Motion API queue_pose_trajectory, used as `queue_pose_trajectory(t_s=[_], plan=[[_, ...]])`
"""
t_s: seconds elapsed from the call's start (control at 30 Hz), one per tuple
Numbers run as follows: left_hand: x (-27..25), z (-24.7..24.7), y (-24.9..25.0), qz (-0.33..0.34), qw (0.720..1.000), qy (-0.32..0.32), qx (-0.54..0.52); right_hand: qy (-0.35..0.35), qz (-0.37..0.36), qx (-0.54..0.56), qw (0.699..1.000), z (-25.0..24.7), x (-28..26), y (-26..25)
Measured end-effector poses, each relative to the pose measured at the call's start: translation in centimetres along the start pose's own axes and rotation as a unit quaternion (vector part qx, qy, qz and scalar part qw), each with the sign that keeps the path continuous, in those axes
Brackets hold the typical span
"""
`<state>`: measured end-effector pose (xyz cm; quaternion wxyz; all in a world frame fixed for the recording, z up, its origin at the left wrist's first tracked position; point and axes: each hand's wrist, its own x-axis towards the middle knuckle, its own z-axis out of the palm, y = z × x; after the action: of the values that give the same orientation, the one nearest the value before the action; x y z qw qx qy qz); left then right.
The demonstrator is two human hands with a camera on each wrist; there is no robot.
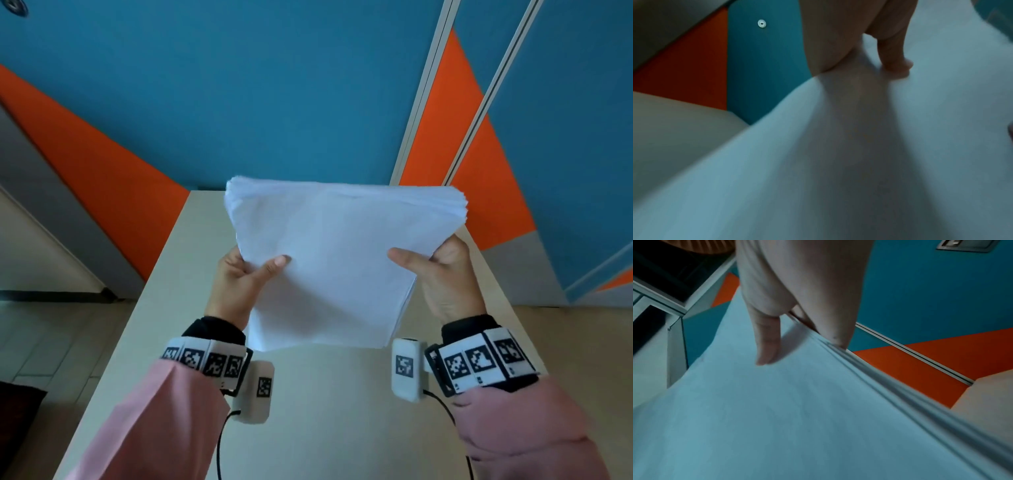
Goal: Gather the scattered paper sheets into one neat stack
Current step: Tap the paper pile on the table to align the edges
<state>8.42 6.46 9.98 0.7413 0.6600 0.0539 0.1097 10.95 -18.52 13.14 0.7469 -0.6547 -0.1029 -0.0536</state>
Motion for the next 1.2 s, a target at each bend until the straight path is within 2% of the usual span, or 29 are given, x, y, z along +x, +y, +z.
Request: queue_pose_trajectory(t_s=[0.13, 0.23, 0.33, 0.43, 0.57, 0.67, 0.8, 0.97, 1.03, 1.1, 1.2], plan=[[-1.3, -0.1, -4.4, -0.060, 0.998, -0.017, 0.016, 0.026, 0.060, -0.090, 0.994, 0.1, -1.7, 2.9], [-2.3, 0.4, -5.8, -0.071, 0.997, -0.011, 0.030, 0.057, 0.088, -0.072, 0.992, 0.0, -3.1, 4.2], [-2.1, 1.2, -5.0, -0.032, 0.997, 0.025, 0.069, 0.068, 0.059, -0.081, 0.993, 0.1, -2.8, 3.6], [-1.3, 1.9, -3.4, 0.039, 0.992, 0.069, 0.100, 0.094, 0.011, -0.085, 0.992, 0.7, -2.1, 2.2], [-0.7, 2.6, -1.7, 0.086, 0.989, 0.099, 0.068, 0.122, -0.020, -0.058, 0.991, 1.8, -1.9, 0.9], [-1.0, 2.3, -2.8, 0.059, 0.992, 0.081, 0.078, 0.109, 0.001, -0.061, 0.992, 1.8, -2.6, 2.0], [-2.0, 1.4, -5.2, -0.005, 0.990, 0.046, 0.133, 0.083, 0.085, -0.073, 0.990, 1.6, -3.7, 4.4], [-1.8, 1.5, -4.5, 0.006, 0.991, 0.042, 0.126, 0.108, 0.083, -0.070, 0.988, 1.4, -2.6, 4.5], [-1.9, 1.5, -3.8, 0.031, 0.991, 0.066, 0.114, 0.109, 0.076, -0.054, 0.990, 1.6, -2.7, 3.8], [-2.0, 1.3, -3.1, 0.089, 0.985, 0.095, 0.112, 0.112, 0.046, -0.036, 0.992, 1.6, -2.8, 3.1], [-1.8, 1.3, -1.8, 0.204, 0.953, 0.100, 0.199, 0.140, -0.025, -0.008, 0.990, 2.0, -2.4, 1.6]])
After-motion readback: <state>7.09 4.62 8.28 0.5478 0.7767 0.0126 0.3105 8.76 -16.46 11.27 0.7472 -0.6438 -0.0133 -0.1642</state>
